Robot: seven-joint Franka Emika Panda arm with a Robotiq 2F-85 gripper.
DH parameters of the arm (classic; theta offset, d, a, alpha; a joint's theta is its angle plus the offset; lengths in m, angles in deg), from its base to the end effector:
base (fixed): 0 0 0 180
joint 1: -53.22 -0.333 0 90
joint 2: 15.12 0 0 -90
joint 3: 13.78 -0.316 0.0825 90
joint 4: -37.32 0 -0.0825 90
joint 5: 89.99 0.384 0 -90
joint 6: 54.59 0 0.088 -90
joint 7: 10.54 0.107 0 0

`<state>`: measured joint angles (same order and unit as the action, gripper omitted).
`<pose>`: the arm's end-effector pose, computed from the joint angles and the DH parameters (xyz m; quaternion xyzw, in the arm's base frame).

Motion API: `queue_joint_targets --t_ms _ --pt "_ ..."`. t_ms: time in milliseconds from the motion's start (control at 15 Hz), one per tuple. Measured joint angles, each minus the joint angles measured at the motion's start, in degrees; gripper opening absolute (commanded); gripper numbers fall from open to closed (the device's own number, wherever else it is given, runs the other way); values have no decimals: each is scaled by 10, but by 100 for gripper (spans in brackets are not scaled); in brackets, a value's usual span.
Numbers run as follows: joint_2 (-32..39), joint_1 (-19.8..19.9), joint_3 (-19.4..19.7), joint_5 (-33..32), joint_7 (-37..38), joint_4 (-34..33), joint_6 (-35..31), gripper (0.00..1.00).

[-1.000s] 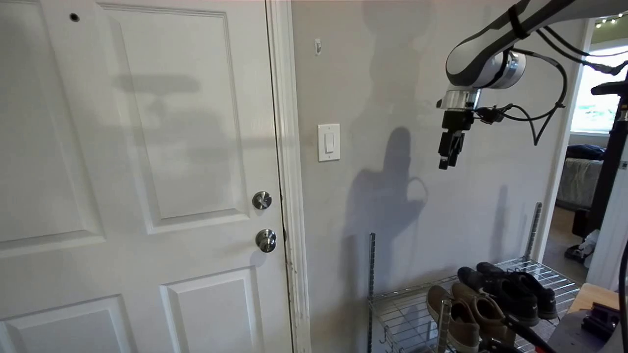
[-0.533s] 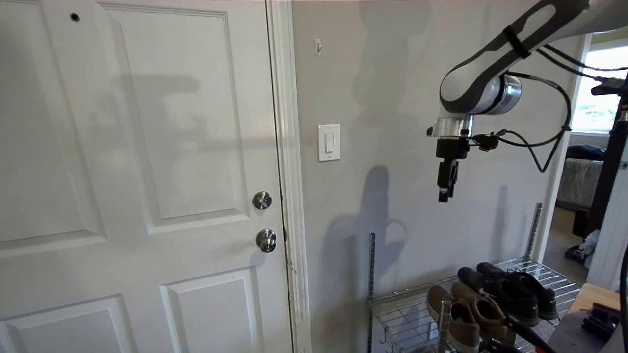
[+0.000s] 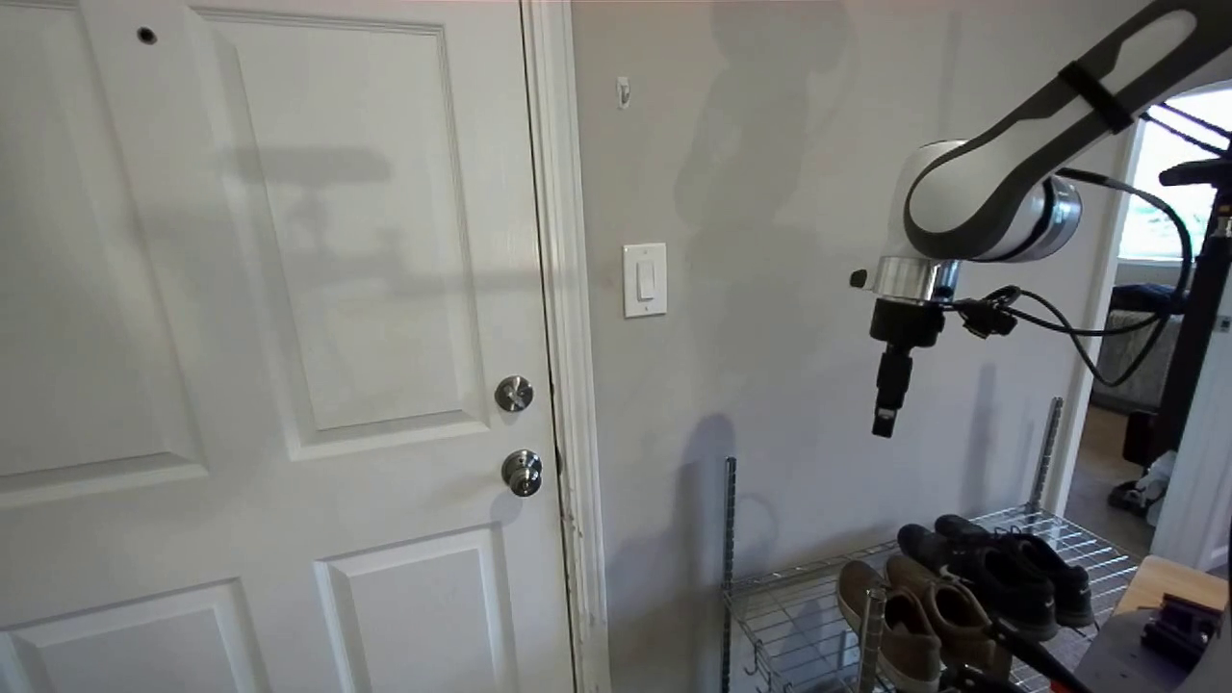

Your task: Turn off the light

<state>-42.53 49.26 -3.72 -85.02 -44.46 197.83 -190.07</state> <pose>0.3557 -0.0309 0.3439 -0.9730 -0.2189 -0.0391 0.0616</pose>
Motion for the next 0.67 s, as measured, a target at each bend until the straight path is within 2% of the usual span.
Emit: queue_joint_targets --t_ms 400,667 --pt "7 -9 -5 0 12 -14 -50 100" --pt "36 -34 -53 -2 55 -19 -87 100"
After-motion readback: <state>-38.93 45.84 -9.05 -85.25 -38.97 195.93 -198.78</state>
